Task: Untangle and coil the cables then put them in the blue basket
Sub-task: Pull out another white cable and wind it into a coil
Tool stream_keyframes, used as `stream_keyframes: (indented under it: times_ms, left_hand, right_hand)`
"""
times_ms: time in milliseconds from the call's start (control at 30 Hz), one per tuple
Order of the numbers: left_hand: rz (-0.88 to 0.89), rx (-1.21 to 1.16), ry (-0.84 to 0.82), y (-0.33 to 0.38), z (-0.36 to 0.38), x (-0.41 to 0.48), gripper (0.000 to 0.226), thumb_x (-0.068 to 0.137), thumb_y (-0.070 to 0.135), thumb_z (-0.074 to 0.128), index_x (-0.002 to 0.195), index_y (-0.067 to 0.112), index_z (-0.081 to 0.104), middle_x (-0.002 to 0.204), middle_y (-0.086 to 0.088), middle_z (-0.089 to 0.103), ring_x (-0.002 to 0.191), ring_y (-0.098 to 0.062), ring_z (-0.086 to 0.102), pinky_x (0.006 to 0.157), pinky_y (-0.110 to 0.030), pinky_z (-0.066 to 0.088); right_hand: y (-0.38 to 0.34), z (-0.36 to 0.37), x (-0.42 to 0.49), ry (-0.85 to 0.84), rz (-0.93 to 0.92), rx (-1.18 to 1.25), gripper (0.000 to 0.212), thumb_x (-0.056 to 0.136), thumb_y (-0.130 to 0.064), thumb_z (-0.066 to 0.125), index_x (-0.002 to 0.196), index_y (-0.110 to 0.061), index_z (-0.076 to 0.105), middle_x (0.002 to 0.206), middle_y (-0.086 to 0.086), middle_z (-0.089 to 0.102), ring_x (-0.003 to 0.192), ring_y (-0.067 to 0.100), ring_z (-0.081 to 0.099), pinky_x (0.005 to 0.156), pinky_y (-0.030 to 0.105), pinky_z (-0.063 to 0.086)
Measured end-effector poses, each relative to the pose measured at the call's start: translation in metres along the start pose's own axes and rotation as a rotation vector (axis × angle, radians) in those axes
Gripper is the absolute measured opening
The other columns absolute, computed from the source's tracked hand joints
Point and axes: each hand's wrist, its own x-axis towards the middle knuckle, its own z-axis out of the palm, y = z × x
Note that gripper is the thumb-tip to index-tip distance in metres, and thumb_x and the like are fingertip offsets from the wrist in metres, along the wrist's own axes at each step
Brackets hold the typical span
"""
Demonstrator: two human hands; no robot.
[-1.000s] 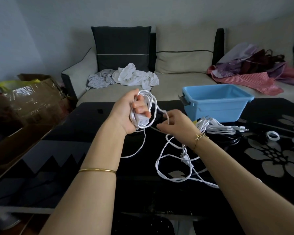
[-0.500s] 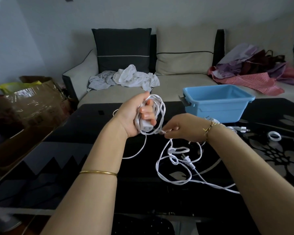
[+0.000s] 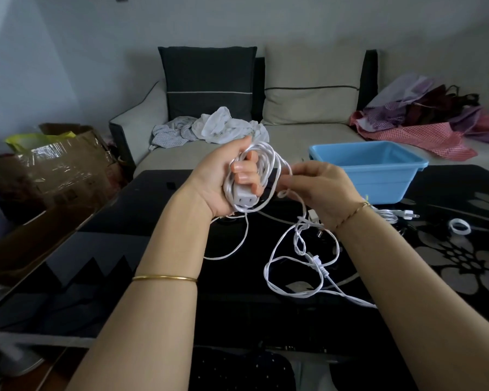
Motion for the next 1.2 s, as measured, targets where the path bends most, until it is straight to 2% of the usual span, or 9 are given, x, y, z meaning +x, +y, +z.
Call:
stream_keyframes:
  times_ms: [133, 267, 400, 500, 700, 833, 967, 1100, 1200]
  left_hand:
    - [-0.063, -0.029, -0.033, -0.001, -0.001, -0.002, 0.036, 0.096, 0.036, 0.041, 0.066, 0.017, 0.042, 0.031, 0.008, 0.031, 0.028, -0.005, 0.033, 0.041, -0.014, 0.039]
    - [-0.128, -0.244, -0.215, 0.004, -0.007, -0.003, 0.037, 0.094, 0.03, 0.047, 0.063, 0.011, 0.052, 0.033, 0.006, 0.041, 0.03, -0.007, 0.041, 0.044, -0.018, 0.045]
    - [-0.093, -0.286, -0.202, 0.007, -0.004, -0.004, 0.035, 0.093, 0.025, 0.048, 0.062, 0.01, 0.051, 0.034, 0.006, 0.041, 0.03, -0.007, 0.041, 0.043, -0.02, 0.046]
    - [-0.036, -0.23, -0.097, 0.003, 0.004, -0.003, 0.037, 0.095, 0.03, 0.043, 0.061, 0.015, 0.047, 0.032, 0.008, 0.036, 0.029, -0.004, 0.036, 0.04, -0.016, 0.042]
    - [0.026, -0.283, -0.036, 0.002, 0.007, 0.001, 0.034, 0.097, 0.032, 0.041, 0.066, 0.018, 0.042, 0.032, 0.009, 0.035, 0.029, -0.005, 0.036, 0.042, -0.014, 0.042]
    - [0.058, -0.331, -0.023, 0.0, 0.005, 0.003, 0.035, 0.099, 0.033, 0.04, 0.067, 0.018, 0.041, 0.032, 0.009, 0.035, 0.029, -0.004, 0.037, 0.042, -0.014, 0.042]
    - [0.108, -0.371, -0.008, 0.0, 0.006, 0.004, 0.035, 0.098, 0.032, 0.042, 0.065, 0.02, 0.038, 0.032, 0.009, 0.035, 0.029, -0.004, 0.037, 0.041, -0.015, 0.042]
    - [0.151, -0.397, 0.009, 0.003, 0.005, 0.003, 0.035, 0.097, 0.028, 0.044, 0.064, 0.02, 0.039, 0.033, 0.009, 0.036, 0.029, -0.004, 0.037, 0.042, -0.014, 0.041]
    - [0.109, -0.389, -0.009, 0.003, 0.005, 0.0, 0.035, 0.096, 0.03, 0.045, 0.063, 0.02, 0.04, 0.033, 0.009, 0.036, 0.029, -0.005, 0.037, 0.04, -0.015, 0.042]
  right_hand:
    - [-0.002, -0.014, 0.003, 0.013, 0.074, 0.293, 0.012, 0.089, 0.0, 0.057, 0.078, -0.003, 0.055, 0.058, 0.008, 0.063, 0.048, 0.013, 0.062, 0.058, 0.029, 0.059]
    - [0.008, -0.024, 0.005, 0.05, 0.149, 0.089, 0.015, 0.095, -0.007, 0.051, 0.081, -0.005, 0.056, 0.061, 0.007, 0.05, 0.042, 0.012, 0.059, 0.053, 0.029, 0.058]
    - [0.01, -0.024, 0.006, -0.053, 0.174, 0.206, 0.032, 0.099, -0.032, 0.04, 0.083, -0.01, 0.057, 0.07, 0.007, 0.057, 0.066, 0.02, 0.067, 0.079, 0.039, 0.054]
    - [0.004, -0.018, 0.003, -0.178, 0.098, 0.221, 0.032, 0.083, -0.045, 0.057, 0.086, -0.013, 0.058, 0.084, 0.006, 0.066, 0.083, 0.021, 0.067, 0.087, 0.038, 0.052]
    - [0.008, -0.007, -0.006, -0.37, -0.026, 0.103, 0.029, 0.067, -0.006, 0.069, 0.094, -0.007, 0.057, 0.09, 0.01, 0.066, 0.088, 0.023, 0.063, 0.089, 0.039, 0.052]
    - [0.007, 0.0, -0.008, -0.347, -0.08, 0.029, 0.031, 0.074, 0.012, 0.068, 0.094, -0.006, 0.055, 0.084, 0.009, 0.064, 0.077, 0.022, 0.062, 0.079, 0.036, 0.056]
    - [0.004, 0.002, -0.007, -0.242, -0.137, -0.041, 0.027, 0.077, 0.008, 0.068, 0.092, -0.008, 0.052, 0.081, 0.013, 0.057, 0.069, 0.016, 0.058, 0.066, 0.029, 0.056]
    - [0.0, -0.001, -0.007, -0.217, -0.123, 0.075, 0.006, 0.087, -0.001, 0.059, 0.087, -0.006, 0.057, 0.066, 0.004, 0.059, 0.057, 0.01, 0.058, 0.068, 0.03, 0.057]
    - [-0.003, -0.01, -0.002, -0.099, -0.072, 0.055, 0.016, 0.094, -0.01, 0.052, 0.082, -0.007, 0.061, 0.057, -0.001, 0.056, 0.056, 0.014, 0.06, 0.074, 0.032, 0.056]
